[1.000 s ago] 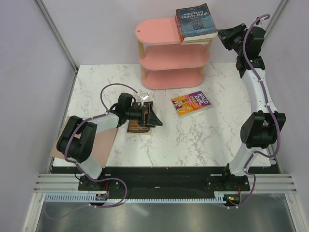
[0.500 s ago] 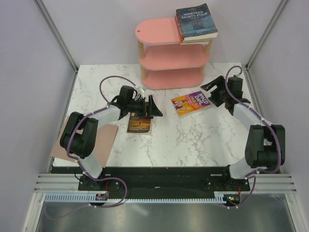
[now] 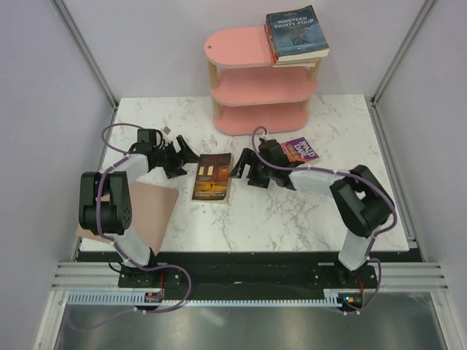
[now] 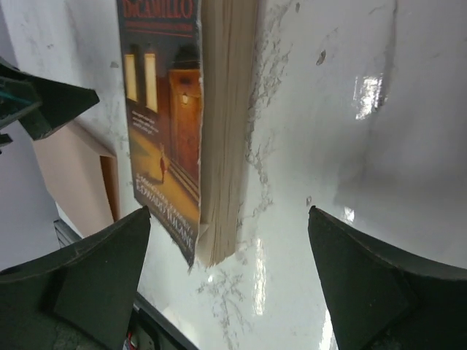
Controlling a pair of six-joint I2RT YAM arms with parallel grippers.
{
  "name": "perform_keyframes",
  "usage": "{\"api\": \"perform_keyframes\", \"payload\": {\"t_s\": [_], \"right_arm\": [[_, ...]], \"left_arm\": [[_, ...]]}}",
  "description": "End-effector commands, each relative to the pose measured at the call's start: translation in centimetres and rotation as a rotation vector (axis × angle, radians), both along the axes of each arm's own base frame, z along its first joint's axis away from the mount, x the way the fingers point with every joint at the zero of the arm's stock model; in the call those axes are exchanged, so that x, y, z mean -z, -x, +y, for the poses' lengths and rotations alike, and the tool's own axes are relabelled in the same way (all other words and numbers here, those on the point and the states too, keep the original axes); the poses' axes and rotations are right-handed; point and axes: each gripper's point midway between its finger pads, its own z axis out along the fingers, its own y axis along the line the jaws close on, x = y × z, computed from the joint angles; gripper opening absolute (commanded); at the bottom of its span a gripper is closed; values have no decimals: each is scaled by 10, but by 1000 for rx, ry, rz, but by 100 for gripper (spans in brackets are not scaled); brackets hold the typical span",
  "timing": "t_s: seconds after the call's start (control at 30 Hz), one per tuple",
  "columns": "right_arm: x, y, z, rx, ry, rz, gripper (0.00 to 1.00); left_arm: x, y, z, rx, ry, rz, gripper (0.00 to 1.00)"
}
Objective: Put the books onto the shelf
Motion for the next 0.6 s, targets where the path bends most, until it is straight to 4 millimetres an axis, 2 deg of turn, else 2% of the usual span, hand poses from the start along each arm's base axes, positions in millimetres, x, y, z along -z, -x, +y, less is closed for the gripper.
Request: {"api": "perform_keyframes", "payload": {"t_s": [0.0,0.03,0.07,0.17,0.3,0.4,0.47,0.5,0.53,0.57], "right_arm": [[15,-10,39,-18,-58,15,94],[17,-8,49,-37,-68,15,93],[29,-7,54,-48,-54,29,93],[21,-13,74,-70,-82,-6,92],[-4,-19,92,-83,-158,-63,89],[-21,-21,99,-89,-209,-109,80],[-34,-21,103,-92,-249,-144,63],[-33,-18,103,-96,-256,-142,57],[-39,-19,105,-92,-281,-153,45],[-39,-17,104,-92,-290,-156,40]], "left_arm": [[29,20,-11,23,36,130,100],[30,22,-13,25,49,135,100],[34,28,-14,28,59,148,100],[34,34,-19,35,86,147,100],[34,40,-27,62,111,150,100],[35,44,-35,86,122,153,100],[34,46,-43,108,131,150,100],[33,47,-46,113,137,148,100],[31,48,-51,128,144,148,100],[30,48,-54,135,148,144,100]]}}
